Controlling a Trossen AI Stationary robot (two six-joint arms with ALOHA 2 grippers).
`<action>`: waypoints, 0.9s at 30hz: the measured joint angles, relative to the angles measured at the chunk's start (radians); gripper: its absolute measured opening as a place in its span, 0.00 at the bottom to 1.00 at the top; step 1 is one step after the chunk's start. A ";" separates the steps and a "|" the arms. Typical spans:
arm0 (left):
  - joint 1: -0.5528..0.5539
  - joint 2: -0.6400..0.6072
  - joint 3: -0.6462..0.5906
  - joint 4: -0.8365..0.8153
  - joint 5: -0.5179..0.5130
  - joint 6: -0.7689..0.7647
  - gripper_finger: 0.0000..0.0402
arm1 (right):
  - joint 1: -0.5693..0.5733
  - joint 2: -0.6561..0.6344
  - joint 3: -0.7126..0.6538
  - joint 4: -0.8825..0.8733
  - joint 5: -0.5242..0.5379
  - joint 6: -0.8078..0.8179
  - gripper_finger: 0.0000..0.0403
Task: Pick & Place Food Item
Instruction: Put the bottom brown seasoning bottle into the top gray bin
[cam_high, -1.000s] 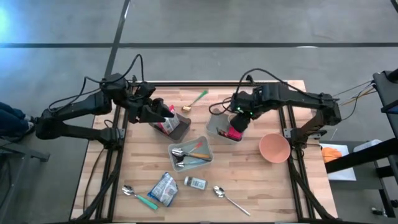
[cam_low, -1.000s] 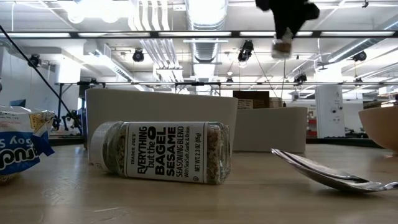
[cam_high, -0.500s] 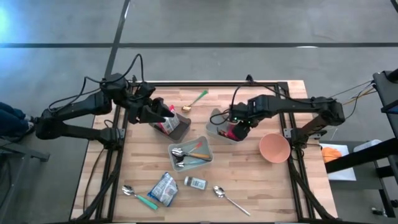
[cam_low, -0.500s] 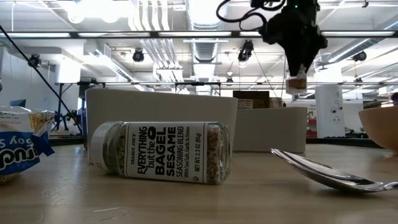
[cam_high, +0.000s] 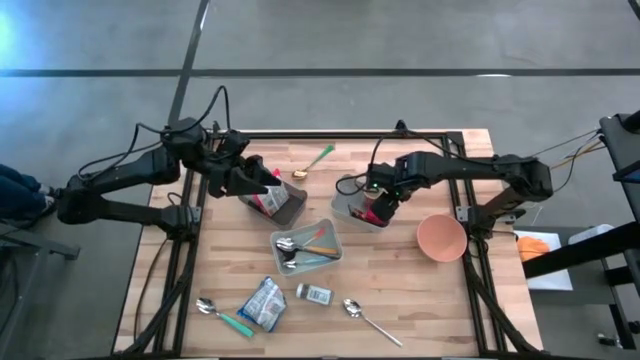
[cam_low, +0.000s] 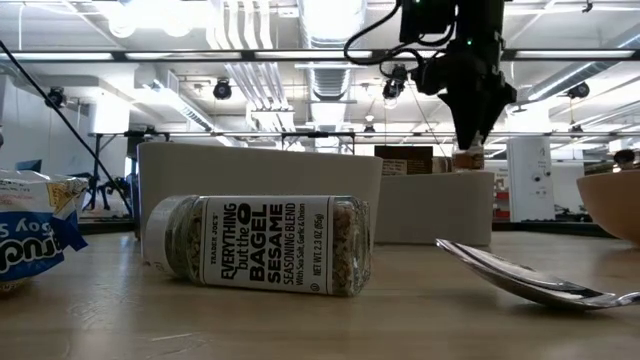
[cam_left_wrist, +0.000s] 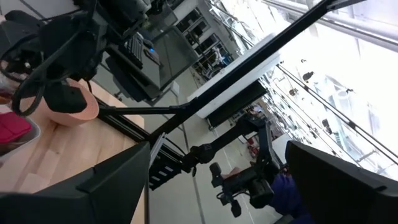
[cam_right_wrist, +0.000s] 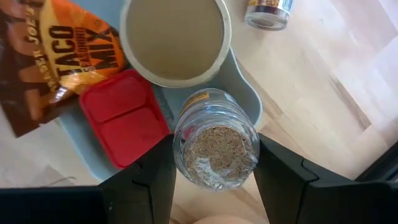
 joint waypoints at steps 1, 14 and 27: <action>0.000 0.000 0.000 0.000 -0.002 -0.003 0.94 | -0.005 0.004 -0.003 0.001 0.000 -0.009 0.43; 0.000 0.000 0.000 0.000 -0.009 -0.007 0.94 | -0.018 0.091 -0.009 0.026 -0.037 -0.111 0.43; 0.000 0.000 0.000 0.000 -0.009 -0.010 0.94 | -0.059 0.093 -0.048 0.083 -0.092 -0.195 0.43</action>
